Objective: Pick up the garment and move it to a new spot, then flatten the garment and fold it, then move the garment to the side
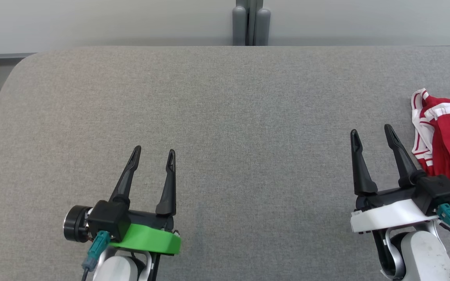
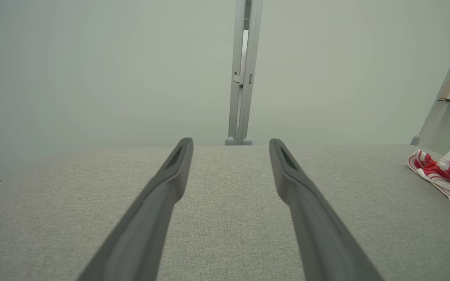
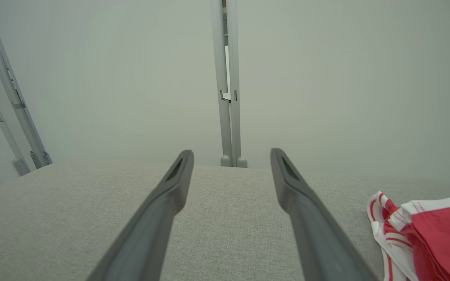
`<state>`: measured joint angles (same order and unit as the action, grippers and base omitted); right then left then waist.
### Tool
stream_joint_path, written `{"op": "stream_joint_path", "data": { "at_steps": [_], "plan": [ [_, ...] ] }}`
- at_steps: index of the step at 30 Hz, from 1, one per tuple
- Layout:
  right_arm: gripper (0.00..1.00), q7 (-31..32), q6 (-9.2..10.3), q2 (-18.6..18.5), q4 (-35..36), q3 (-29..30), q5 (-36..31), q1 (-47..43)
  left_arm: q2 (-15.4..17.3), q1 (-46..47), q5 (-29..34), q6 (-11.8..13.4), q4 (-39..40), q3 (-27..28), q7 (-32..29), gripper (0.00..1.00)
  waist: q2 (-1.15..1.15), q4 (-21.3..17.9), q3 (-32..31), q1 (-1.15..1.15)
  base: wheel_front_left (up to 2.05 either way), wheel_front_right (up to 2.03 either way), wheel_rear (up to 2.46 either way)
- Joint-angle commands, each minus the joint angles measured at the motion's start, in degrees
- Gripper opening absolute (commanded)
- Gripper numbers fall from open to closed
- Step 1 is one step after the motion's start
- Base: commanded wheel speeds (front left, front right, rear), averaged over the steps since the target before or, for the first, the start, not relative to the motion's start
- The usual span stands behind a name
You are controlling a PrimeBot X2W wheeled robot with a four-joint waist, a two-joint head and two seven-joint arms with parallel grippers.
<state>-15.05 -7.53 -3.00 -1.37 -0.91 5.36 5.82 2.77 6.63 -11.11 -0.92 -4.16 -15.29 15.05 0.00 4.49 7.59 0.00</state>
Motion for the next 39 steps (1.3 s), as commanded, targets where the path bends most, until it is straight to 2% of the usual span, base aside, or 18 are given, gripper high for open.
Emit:
{"op": "stream_joint_path", "data": {
  "at_steps": [1, 19, 29, 39],
  "plan": [
    [1.00, -0.12, 0.11, 0.06, 0.35, 0.09, -0.04, -0.87, 0.26, -0.52, -0.02, 0.48, 0.02, 0.24, 0.14, 1.00, 0.00, 0.01, 0.01, 0.00, 0.00, 0.00, 0.00],
    [1.00, -0.12, 0.11, 0.08, 0.44, 0.55, 0.32, -0.26, 0.26, -1.14, -1.73, 0.68, -0.24, 1.34, 0.14, 1.00, 0.00, -1.10, -0.22, 0.00, 0.00, 0.00, 0.00],
    [1.00, -0.12, 0.11, 0.08, 0.61, 0.88, -0.08, 0.31, 0.25, -1.32, -3.77, -0.56, 0.50, 3.19, 0.15, 1.00, 0.00, -1.40, 0.13, 0.00, 0.00, 0.00, 0.00],
    [1.00, -0.13, 0.11, 0.08, 0.98, 0.89, -0.13, 0.52, 0.24, -2.01, -6.93, -3.37, 0.31, 3.23, 0.15, 1.00, 0.00, -1.11, -0.11, 0.00, 0.00, 0.00, 0.00]
  ]
}}
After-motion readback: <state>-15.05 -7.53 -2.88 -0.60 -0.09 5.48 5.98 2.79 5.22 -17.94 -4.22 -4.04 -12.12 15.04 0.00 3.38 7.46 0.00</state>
